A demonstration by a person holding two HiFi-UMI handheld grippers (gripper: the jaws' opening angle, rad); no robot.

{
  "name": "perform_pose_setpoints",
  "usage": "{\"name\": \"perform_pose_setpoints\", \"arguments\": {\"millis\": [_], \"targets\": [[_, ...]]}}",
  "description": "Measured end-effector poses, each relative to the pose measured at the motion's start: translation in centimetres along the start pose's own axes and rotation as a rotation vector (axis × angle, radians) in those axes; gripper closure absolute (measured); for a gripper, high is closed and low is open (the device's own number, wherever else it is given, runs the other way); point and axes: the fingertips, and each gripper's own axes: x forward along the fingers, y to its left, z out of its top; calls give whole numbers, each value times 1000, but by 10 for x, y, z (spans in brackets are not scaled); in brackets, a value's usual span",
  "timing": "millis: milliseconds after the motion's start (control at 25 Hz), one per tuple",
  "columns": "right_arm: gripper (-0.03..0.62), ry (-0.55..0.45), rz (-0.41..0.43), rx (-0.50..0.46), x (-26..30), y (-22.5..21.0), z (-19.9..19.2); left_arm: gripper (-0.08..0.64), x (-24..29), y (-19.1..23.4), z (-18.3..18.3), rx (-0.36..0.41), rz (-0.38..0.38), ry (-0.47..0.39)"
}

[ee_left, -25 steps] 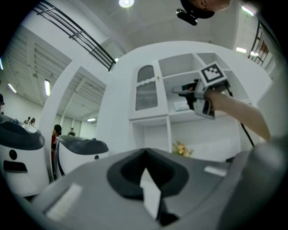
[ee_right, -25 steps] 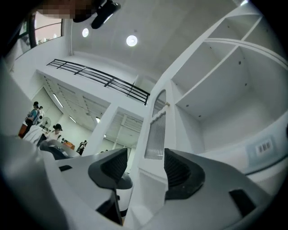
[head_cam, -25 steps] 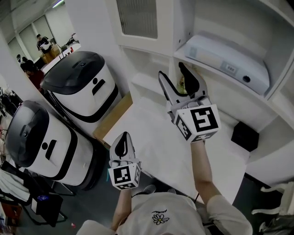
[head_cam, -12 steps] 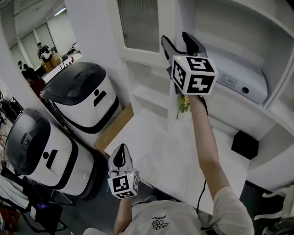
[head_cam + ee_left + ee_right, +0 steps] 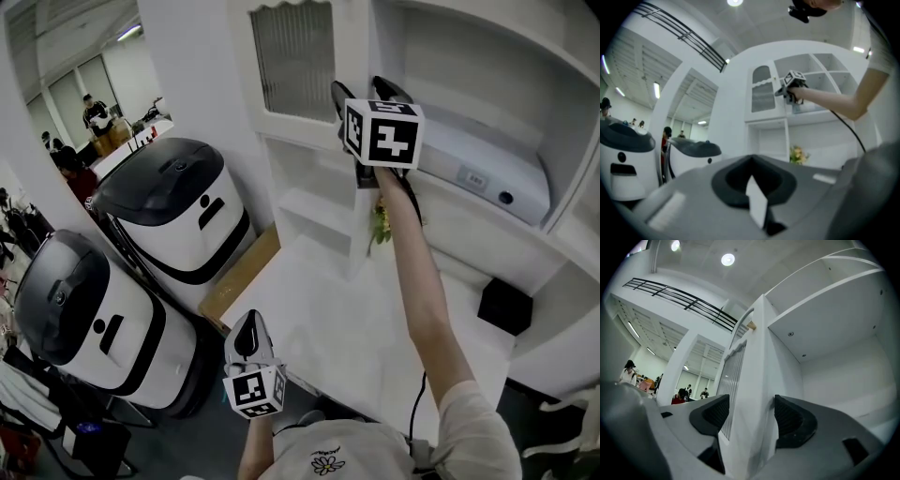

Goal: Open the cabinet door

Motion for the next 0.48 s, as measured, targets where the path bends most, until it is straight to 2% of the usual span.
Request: {"name": "perform_pose_setpoints", "arguments": {"millis": [480], "targets": [[310, 13, 10, -59, -1, 5, -3, 554, 0, 7, -2, -5, -5, 8]]}}
